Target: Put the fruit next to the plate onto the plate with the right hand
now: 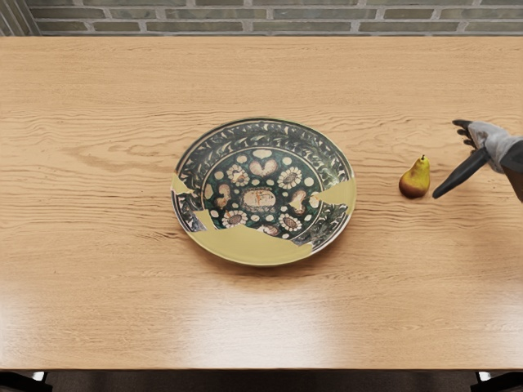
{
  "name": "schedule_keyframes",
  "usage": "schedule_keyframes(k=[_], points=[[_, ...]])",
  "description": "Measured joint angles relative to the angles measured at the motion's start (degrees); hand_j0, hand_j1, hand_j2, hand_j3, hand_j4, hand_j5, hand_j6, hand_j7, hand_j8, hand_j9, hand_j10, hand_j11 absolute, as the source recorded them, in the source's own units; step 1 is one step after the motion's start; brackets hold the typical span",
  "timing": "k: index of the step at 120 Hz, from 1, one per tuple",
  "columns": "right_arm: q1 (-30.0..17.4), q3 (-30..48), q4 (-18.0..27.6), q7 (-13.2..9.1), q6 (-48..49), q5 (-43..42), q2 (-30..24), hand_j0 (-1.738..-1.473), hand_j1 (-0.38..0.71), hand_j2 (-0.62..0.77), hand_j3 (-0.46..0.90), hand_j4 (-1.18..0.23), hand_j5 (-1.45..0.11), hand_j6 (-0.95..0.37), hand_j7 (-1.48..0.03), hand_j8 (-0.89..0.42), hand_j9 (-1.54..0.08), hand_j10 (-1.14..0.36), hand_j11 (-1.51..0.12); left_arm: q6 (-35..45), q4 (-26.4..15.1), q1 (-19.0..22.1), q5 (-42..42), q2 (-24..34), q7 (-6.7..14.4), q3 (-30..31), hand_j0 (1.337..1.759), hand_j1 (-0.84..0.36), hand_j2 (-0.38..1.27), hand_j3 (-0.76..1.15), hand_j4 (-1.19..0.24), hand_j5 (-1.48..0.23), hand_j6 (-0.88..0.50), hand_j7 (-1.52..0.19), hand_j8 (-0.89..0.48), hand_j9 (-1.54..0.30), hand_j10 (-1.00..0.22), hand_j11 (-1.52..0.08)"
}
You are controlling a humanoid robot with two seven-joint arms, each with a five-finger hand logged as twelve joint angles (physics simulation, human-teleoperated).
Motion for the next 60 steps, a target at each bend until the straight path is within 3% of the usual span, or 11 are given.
schedule_keyframes(k=[22,39,60], points=[[1.0,-2.7,4.1,-1.6,-9.1,-10.7,3.8,-1.658,-0.35,0.00,0.00,0.00,0.00,0.00,0.00,0.00,0.00,0.00,0.00,0.0,0.0,0.0,0.0,0.0,0.0,0.0,1.658,0.35,0.00,0.00,0.00,0.00,0.00,0.00,0.00,0.00,0.00,0.00],[0.8,-5.8,4.7,-1.9,-17.7,-15.3,5.8,-1.658,-0.35,0.00,0.00,0.00,0.00,0.00,0.00,0.00,0.00,0.00,0.00,0.0,0.0,0.0,0.0,0.0,0.0,0.0,1.658,0.35,0.00,0.00,0.00,0.00,0.00,0.00,0.00,0.00,0.00,0.00],[-0.5,-8.0,4.0,-2.0,-20.9,-17.3,7.3,-1.658,-0.35,0.00,0.00,0.00,0.00,0.00,0.00,0.00,0.00,0.00,0.00,0.0,0.0,0.0,0.0,0.0,0.0,0.0,1.658,0.35,0.00,0.00,0.00,0.00,0.00,0.00,0.00,0.00,0.00,0.00]])
